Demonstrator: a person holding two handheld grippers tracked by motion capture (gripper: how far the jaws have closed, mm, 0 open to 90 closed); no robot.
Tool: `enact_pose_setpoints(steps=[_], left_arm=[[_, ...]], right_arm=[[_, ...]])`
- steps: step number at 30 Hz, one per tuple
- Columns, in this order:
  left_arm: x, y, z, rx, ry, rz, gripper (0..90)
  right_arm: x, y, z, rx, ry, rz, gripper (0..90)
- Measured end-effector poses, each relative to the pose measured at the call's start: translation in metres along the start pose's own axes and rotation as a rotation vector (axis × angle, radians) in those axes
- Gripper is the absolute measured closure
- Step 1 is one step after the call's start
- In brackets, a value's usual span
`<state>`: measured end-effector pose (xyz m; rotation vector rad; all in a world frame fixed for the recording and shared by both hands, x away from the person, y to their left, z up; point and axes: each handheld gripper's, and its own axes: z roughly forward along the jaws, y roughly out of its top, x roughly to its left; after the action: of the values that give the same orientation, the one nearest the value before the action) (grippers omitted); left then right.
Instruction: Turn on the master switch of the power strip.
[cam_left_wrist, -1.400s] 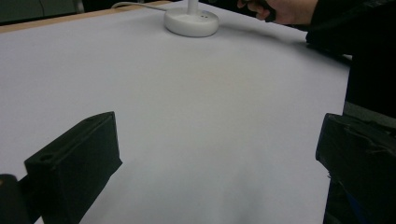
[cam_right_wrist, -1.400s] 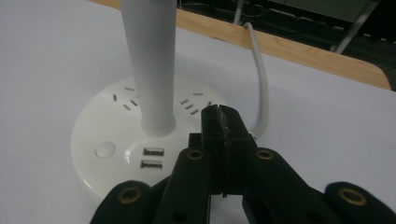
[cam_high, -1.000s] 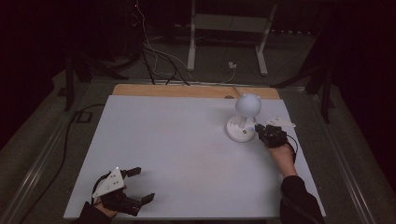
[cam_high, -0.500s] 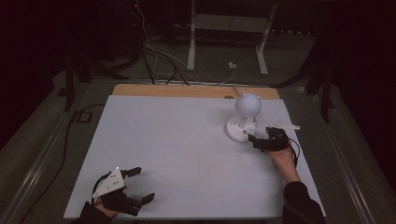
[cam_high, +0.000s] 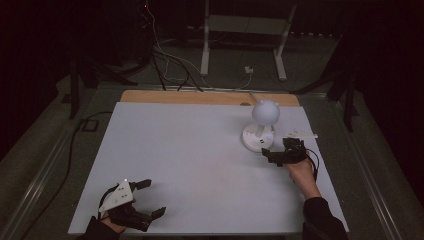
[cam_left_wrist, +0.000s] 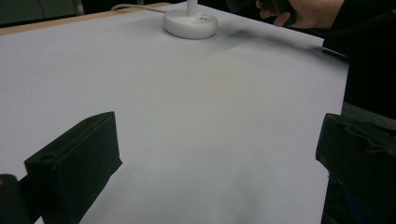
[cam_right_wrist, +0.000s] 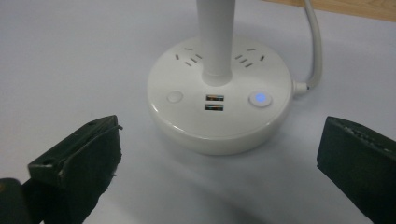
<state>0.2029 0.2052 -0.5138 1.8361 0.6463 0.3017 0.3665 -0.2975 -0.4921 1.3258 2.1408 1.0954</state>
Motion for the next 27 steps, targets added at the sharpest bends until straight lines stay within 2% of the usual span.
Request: enact_pose_setpoints(steps=[3,10,15,20,27], left_arm=[[0.0,0.0,0.0,0.0,-0.001,0.001,0.3],[0.0,0.0,0.0,0.001,-0.002,0.004,0.3],[0.0,0.0,0.0,0.0,-0.002,0.003,0.3],[-0.001,0.0,-0.001,0.001,-0.001,0.004,0.3],[-0.001,0.001,-0.001,0.0,-0.003,0.006,0.3]], right_arm=[[0.003,0.0,-0.002,-0.002,0.014,0.019,0.0],[0.015,-0.007,-0.006,0.017,0.025,-0.004,0.0],[0.019,-0.015,-0.01,0.01,0.035,-0.004,0.0],[0.024,-0.024,-0.015,0.008,0.03,-0.032,0.0],[0.028,-0.035,-0.028,-0.014,0.04,-0.034,0.0]])
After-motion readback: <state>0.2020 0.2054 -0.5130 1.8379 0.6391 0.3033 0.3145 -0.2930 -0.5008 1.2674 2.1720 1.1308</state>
